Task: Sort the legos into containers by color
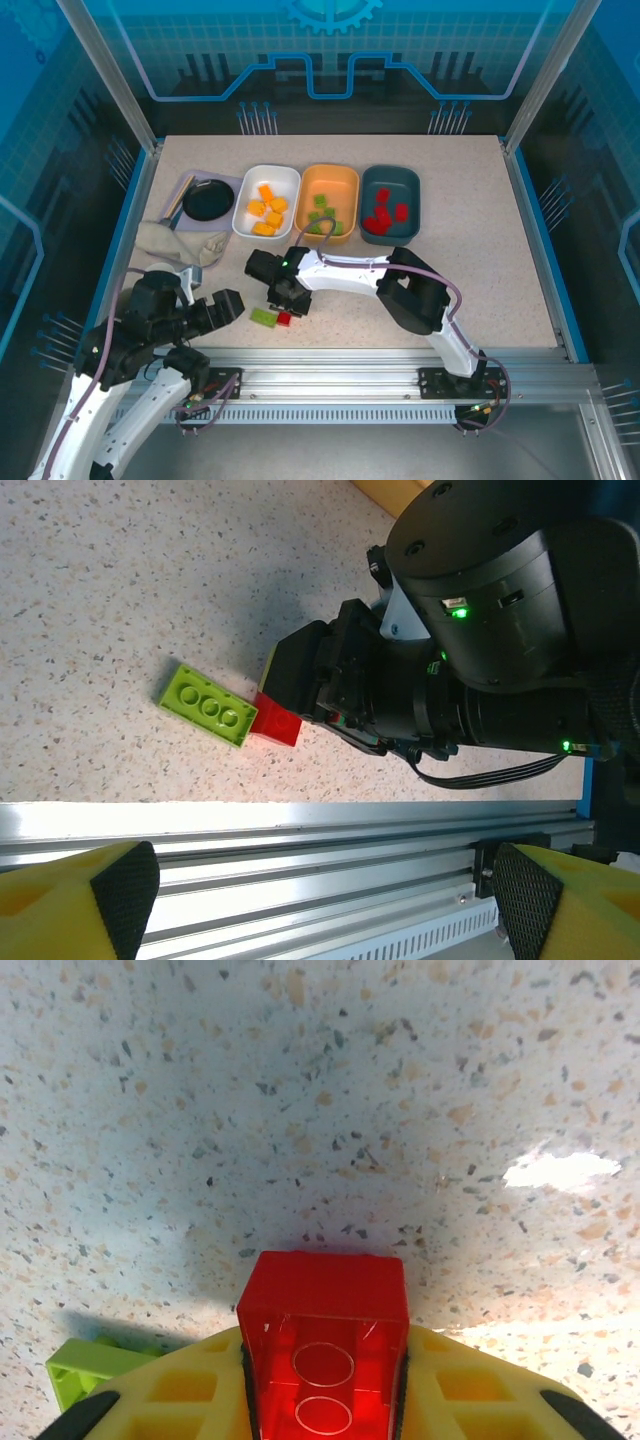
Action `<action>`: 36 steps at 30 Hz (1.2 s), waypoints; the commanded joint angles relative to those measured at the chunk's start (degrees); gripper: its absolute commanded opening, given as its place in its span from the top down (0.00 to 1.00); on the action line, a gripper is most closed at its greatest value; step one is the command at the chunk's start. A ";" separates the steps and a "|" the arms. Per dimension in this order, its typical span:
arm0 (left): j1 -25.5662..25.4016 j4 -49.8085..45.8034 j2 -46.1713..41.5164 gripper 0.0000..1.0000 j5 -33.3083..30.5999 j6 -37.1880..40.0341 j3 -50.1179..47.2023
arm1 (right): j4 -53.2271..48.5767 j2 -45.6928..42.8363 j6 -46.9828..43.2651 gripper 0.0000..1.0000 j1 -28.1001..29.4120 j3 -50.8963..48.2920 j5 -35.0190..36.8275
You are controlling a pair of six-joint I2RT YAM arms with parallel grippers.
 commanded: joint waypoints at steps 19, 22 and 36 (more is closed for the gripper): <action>-5.73 33.75 38.67 0.10 2.22 -2.71 12.69 | -7.42 -21.01 -41.07 0.77 -31.47 -1.51 17.25; -5.97 36.54 46.59 0.10 1.98 -3.69 17.75 | -6.15 -15.79 -45.93 0.77 -37.92 3.10 16.80; -6.93 40.90 74.56 0.10 4.54 -2.52 43.35 | -8.77 11.63 -53.66 0.78 -49.41 28.82 17.30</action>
